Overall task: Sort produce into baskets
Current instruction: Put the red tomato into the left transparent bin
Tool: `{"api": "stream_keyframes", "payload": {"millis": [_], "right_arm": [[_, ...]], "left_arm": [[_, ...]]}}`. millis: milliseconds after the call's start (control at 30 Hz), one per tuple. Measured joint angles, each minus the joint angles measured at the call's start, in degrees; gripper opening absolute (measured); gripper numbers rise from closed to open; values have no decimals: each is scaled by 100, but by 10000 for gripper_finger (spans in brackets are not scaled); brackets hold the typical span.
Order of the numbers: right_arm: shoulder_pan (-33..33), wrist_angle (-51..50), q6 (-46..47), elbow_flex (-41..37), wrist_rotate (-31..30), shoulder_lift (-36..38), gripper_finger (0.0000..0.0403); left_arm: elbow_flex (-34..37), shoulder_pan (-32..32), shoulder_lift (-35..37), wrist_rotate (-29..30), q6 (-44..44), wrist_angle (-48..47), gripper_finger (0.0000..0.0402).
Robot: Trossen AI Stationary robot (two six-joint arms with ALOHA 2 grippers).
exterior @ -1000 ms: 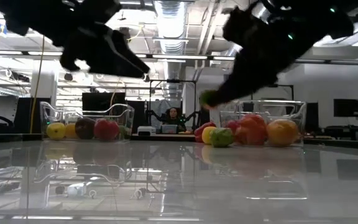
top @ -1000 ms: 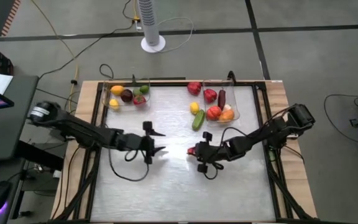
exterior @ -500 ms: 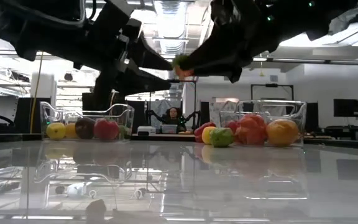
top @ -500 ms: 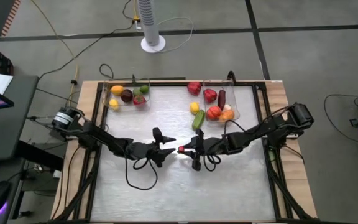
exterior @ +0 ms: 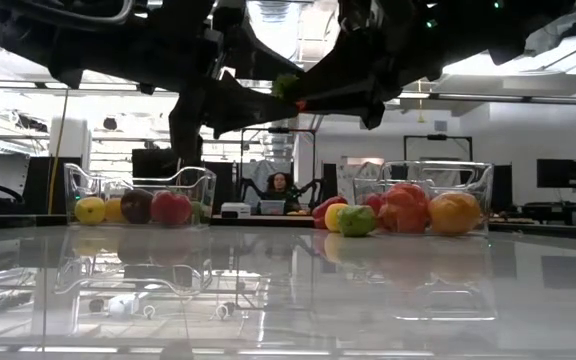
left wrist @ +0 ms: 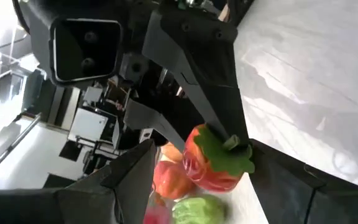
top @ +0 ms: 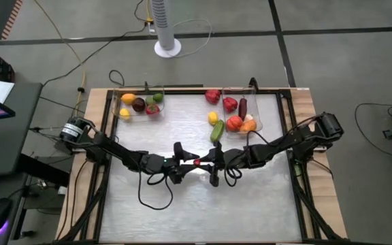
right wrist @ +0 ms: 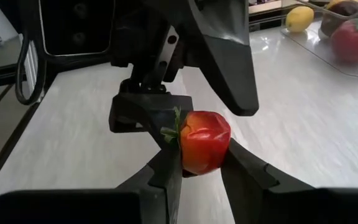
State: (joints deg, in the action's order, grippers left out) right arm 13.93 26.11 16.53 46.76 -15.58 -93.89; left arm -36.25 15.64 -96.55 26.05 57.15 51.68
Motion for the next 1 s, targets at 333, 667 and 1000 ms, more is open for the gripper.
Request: {"api": "stream_keyframes", "payload": {"millis": [333,667,1000], "right_arm": [[0,13,0,0,68,-2,129],[0,19,57,0,63,-2,129],[-22,-1,101,0,59,-2,129]], "left_arm": [[-7,-4,0,-5,-132,-186,229],[-7,-4,0,-16,-232,-299,118],[-4,-4,0,-23,-277,-319,92]]}}
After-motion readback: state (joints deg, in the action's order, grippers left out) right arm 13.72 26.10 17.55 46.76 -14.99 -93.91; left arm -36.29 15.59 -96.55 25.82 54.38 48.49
